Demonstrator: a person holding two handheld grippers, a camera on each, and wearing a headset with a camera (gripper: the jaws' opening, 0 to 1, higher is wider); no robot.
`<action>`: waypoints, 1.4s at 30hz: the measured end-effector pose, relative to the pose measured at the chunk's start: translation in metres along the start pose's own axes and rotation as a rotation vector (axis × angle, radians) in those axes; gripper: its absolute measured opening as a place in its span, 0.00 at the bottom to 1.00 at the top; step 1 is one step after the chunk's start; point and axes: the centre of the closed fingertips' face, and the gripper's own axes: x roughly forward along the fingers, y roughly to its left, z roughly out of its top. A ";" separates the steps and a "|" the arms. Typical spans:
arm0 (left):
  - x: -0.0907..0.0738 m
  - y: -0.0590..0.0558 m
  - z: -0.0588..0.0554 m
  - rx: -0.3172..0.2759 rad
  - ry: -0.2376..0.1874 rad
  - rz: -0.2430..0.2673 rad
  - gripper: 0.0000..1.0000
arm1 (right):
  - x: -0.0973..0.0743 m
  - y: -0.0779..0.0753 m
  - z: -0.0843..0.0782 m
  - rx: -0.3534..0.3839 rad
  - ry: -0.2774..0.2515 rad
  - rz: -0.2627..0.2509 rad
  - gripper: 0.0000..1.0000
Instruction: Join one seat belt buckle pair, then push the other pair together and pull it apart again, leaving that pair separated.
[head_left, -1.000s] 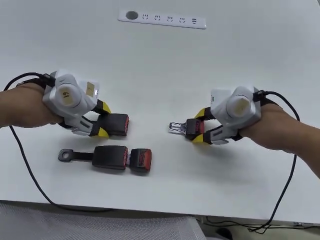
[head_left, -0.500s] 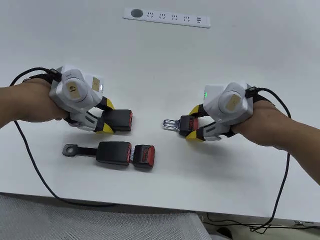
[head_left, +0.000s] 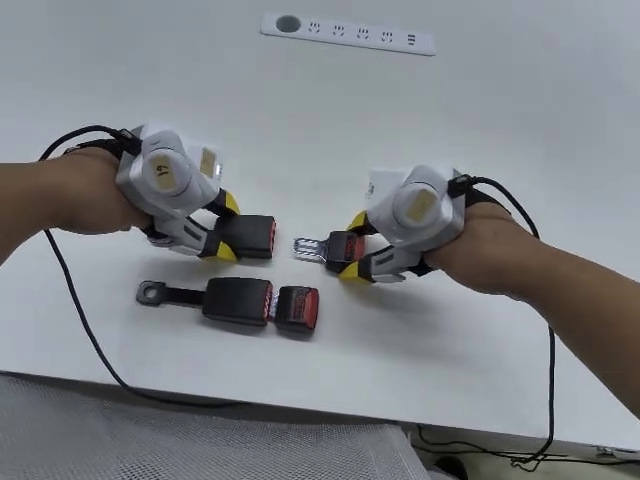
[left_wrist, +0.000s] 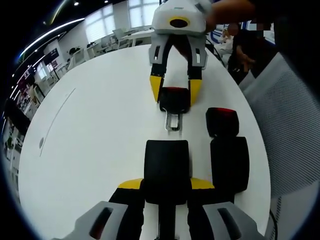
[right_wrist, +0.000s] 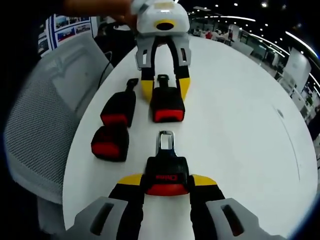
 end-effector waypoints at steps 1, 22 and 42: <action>0.000 0.000 0.000 0.001 -0.001 0.000 0.33 | 0.001 0.000 0.002 -0.003 -0.001 -0.001 0.32; 0.003 0.005 -0.004 -0.001 0.001 -0.006 0.33 | 0.014 -0.006 0.024 -0.007 -0.028 -0.017 0.32; 0.004 0.004 -0.003 0.015 -0.012 -0.017 0.32 | 0.022 -0.008 0.029 0.013 -0.066 -0.002 0.31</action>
